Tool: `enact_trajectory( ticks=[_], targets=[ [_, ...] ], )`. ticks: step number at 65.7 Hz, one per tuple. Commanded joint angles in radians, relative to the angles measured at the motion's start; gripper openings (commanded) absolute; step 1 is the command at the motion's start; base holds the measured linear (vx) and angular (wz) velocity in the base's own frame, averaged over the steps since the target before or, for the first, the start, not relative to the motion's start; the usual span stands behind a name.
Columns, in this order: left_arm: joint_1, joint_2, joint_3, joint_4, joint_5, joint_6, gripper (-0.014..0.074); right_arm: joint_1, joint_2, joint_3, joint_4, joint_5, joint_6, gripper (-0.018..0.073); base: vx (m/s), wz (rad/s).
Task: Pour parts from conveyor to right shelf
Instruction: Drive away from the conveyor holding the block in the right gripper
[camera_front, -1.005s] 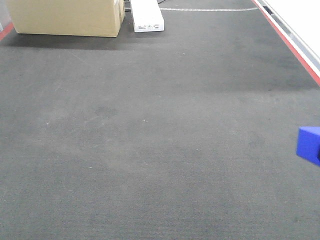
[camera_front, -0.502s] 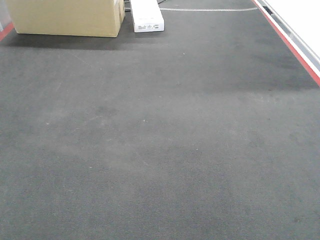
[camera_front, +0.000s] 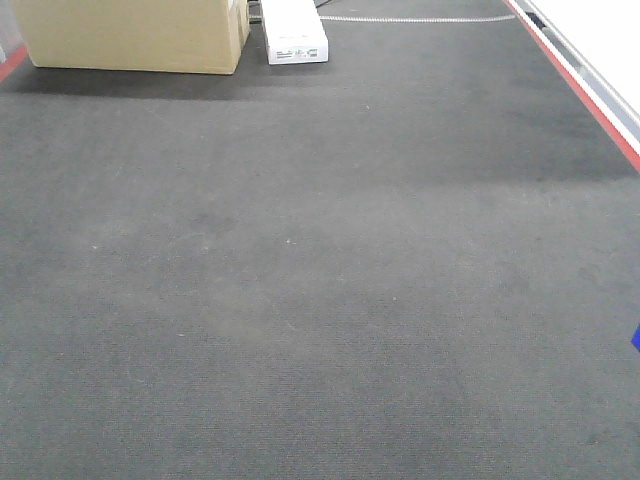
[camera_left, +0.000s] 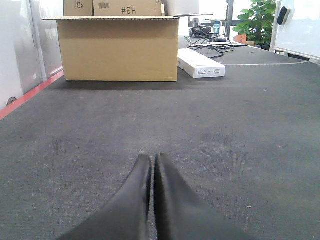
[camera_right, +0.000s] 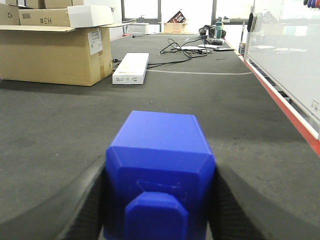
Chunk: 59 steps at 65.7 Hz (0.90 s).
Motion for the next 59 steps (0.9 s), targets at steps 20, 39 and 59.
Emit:
enact_trajectory(
  ticks=[20, 39, 59],
  targets=[
    [-0.005, -0.013, -0.019, -0.006, -0.073, -0.008, -0.0006, -0.003, 0.006, -0.026, 0.001, -0.088, -0.011, -0.0009, 0.00, 0.00],
    [-0.005, -0.013, -0.019, -0.006, -0.073, -0.008, -0.0006, -0.003, 0.006, -0.026, 0.001, -0.088, -0.011, -0.0009, 0.00, 0.00],
    [-0.005, -0.013, -0.019, -0.006, -0.073, -0.008, -0.0006, -0.003, 0.006, -0.026, 0.002, -0.088, -0.011, -0.0009, -0.02, 0.00]
  ],
)
